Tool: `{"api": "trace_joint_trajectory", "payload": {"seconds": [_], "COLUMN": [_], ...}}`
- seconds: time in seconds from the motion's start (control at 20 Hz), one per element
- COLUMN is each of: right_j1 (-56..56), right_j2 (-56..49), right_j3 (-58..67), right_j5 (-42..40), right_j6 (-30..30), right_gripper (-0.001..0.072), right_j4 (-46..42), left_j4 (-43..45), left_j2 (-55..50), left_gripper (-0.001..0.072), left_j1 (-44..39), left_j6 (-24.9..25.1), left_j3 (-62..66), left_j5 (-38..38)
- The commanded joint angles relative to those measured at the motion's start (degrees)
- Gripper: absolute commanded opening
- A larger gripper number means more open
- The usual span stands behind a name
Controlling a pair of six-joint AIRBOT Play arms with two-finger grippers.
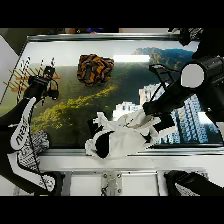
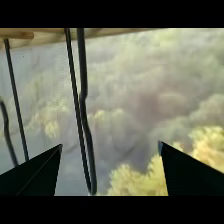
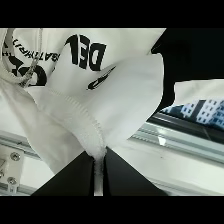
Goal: Fold the clothes and pants, and hang the long-sleeved shirts on hangers.
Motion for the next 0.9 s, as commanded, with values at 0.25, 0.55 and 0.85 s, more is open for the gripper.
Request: {"api": "trace_joint_trajectory", "payload": {"seconds": [0.25,0.55,0.85], "right_j1": [0.02,0.02,0.02], "right_j2": [-1.44,-2.32,-2.38], "right_j3": [-0.07,-0.07,-0.07], "right_j5": [-0.04,-0.02,-0.04], "right_j6": [0.0,0.0,0.0], "right_gripper": [0.0024,0.0024,0.0024], "right_j4": [0.0,0.0,0.0], "left_j4": [2.25,2.14,0.39], "left_j2": [-11.63,-12.28,-12.33], "left_gripper": [0.0652,0.0652,0.0652], "left_j1": [1.84,2.82,4.09], "left_j6": [0.0,-0.02,-0.04], "left_j3": [9.79,9.9,9.88], "left_j5": [-0.59,-0.72,-1.57]}}
